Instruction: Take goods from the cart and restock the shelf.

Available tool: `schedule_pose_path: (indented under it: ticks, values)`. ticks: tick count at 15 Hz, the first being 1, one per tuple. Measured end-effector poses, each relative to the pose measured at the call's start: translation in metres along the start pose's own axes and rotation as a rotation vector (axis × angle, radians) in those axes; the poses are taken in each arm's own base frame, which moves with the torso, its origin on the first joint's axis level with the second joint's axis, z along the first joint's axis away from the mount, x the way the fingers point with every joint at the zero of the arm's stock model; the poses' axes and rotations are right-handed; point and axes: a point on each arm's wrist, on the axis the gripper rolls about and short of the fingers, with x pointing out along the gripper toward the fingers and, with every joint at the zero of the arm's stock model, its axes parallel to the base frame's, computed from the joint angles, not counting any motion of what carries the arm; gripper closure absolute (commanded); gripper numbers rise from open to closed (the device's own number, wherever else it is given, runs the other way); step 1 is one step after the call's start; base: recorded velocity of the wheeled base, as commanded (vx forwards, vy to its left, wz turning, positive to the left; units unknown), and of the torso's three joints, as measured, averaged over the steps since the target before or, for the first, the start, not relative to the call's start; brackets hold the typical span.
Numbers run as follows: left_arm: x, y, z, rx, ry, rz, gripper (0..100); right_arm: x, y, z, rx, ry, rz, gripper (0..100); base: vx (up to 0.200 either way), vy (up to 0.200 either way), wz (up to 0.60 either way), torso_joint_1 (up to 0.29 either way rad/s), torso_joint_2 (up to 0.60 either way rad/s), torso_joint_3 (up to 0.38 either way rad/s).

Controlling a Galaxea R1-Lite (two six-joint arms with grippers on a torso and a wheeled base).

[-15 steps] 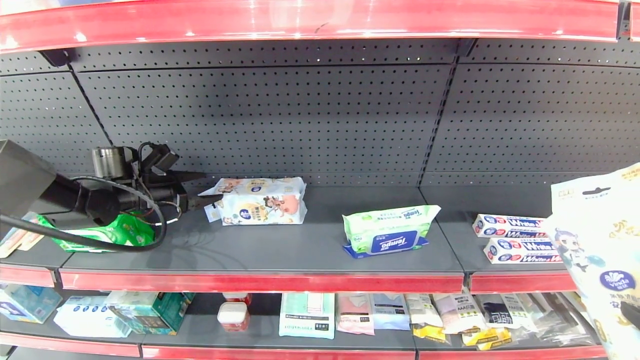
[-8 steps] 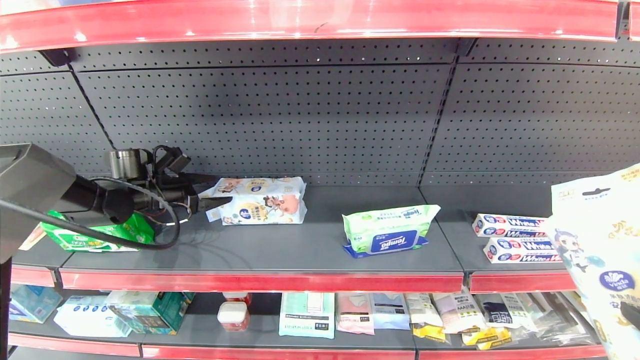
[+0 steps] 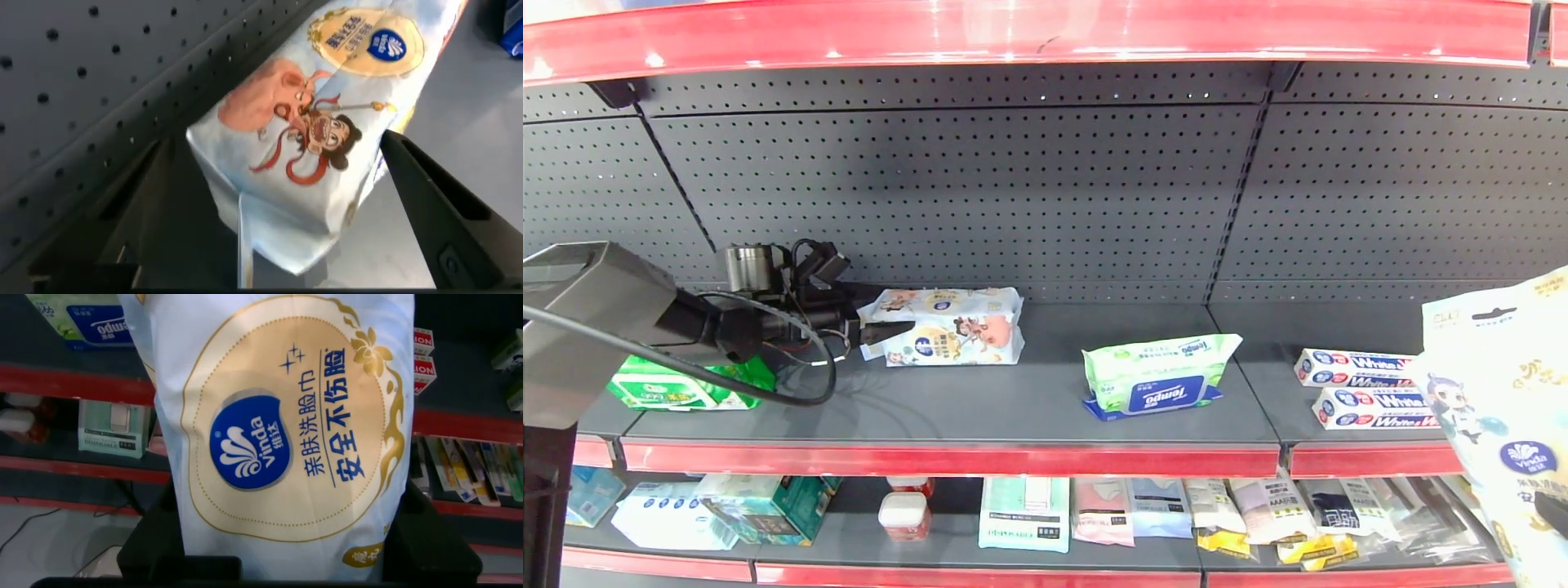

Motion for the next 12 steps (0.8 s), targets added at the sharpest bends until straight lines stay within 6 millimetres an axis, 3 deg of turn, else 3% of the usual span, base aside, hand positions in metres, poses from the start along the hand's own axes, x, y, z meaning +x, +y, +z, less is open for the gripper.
schedule_pose_path:
  ticks: [12]
  values:
    - [0.016, 0.007, -0.007, -0.016, -0.013, -0.063, 0, 0.001, 0.0, 0.0, -0.03, 0.006, -0.014, 100, 0.0, 0.0, 0.0, 0.0, 0.0, 0.0]
